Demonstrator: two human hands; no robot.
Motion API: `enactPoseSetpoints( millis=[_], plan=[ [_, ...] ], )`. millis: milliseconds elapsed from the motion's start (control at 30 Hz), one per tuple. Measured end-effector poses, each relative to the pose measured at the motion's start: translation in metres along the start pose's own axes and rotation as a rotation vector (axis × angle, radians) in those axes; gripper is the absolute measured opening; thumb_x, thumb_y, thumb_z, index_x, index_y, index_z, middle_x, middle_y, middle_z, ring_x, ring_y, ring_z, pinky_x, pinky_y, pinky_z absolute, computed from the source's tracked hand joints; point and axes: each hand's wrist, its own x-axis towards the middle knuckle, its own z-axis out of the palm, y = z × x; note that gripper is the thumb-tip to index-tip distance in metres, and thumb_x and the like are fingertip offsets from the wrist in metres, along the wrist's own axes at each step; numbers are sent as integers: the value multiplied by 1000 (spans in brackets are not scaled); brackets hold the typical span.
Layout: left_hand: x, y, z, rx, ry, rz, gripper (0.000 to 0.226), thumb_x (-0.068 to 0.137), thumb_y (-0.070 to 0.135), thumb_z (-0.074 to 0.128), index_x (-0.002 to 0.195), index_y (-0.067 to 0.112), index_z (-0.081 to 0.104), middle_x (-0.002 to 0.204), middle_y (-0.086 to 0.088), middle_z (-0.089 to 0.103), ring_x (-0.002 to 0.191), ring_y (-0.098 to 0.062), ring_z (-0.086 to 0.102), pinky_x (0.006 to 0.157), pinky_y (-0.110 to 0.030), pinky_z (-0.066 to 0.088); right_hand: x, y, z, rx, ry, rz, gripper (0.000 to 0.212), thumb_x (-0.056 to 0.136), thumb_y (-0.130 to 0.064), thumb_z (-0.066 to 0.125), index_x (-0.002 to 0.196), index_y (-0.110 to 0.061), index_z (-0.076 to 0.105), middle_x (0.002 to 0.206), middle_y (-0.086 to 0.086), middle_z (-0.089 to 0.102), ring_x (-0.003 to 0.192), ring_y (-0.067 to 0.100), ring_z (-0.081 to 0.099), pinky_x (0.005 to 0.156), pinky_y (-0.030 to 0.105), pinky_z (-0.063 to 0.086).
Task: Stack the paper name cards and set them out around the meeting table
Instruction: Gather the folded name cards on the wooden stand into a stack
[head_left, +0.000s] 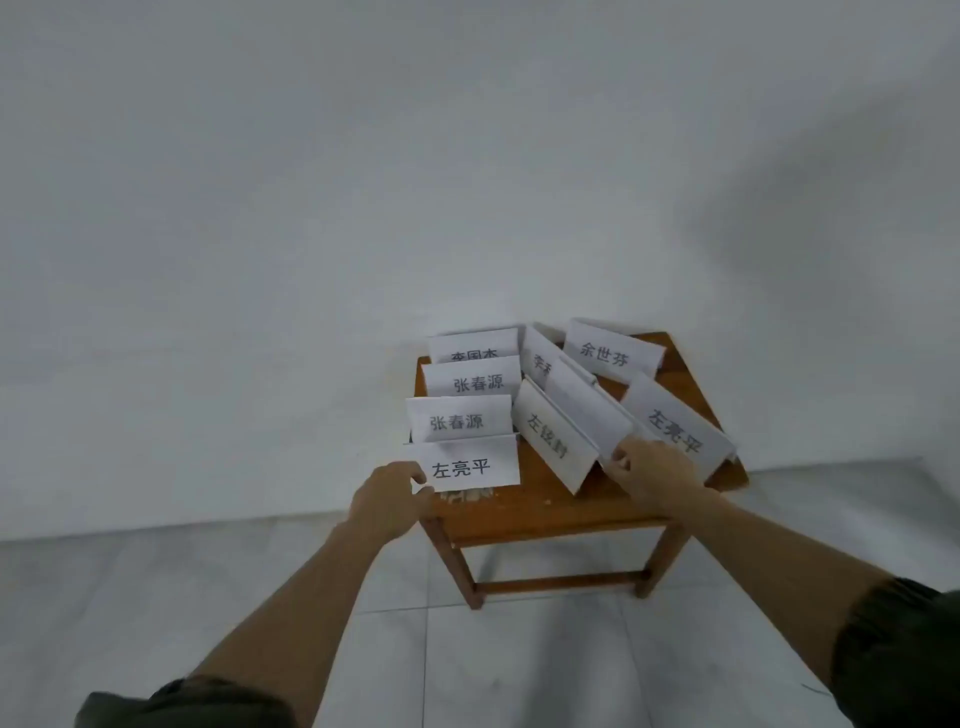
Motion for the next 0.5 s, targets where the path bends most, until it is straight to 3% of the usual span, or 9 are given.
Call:
enactPoseSetpoints(
  millis=[200, 300, 367, 433, 500],
  plan=[
    [49, -20, 13, 97, -52, -35, 43, 91, 34, 59, 130, 18, 52, 128, -6, 50, 116, -23, 50, 95, -40, 48, 35, -18, 39, 132, -24, 137, 22, 93, -41, 56, 99, -21, 60, 94, 0, 64, 89, 19, 61, 79, 36, 53],
    [81, -25, 20, 79, -49, -51, 50, 90, 34, 60, 135, 17, 47, 130, -7, 48, 120, -25, 48, 95, -41, 47, 51, -12, 62, 440, 17, 431, 32, 92, -42, 57, 78, -14, 60, 80, 4, 64, 81, 26, 63, 78, 42, 55],
    [93, -25, 24, -70, -13, -139, 54, 90, 36, 62, 136, 14, 46, 131, -11, 49, 120, -28, 50, 93, -42, 47, 53, -10, 77, 714, 18, 608, 39, 90, -49, 57, 72, -14, 57, 77, 8, 62, 83, 34, 65, 79, 49, 57],
    [108, -26, 28, -340, -9, -314, 62, 91, 39, 62, 140, 8, 41, 134, -15, 51, 120, -32, 52, 90, -39, 46, 62, -12, 88, 1018, 16, 769, 39, 88, -53, 59, 91, -14, 59, 92, 11, 64, 88, 33, 64, 76, 49, 59],
    [123, -28, 32, -583, -67, -475, 63, 92, 42, 59, 139, 4, 40, 126, -14, 56, 112, -31, 56, 85, -37, 45, 75, -14, 99, 1226, 5, 888, 52, 87, -55, 61, 114, -11, 54, 108, 13, 63, 96, 32, 64, 72, 44, 60]
  ],
)
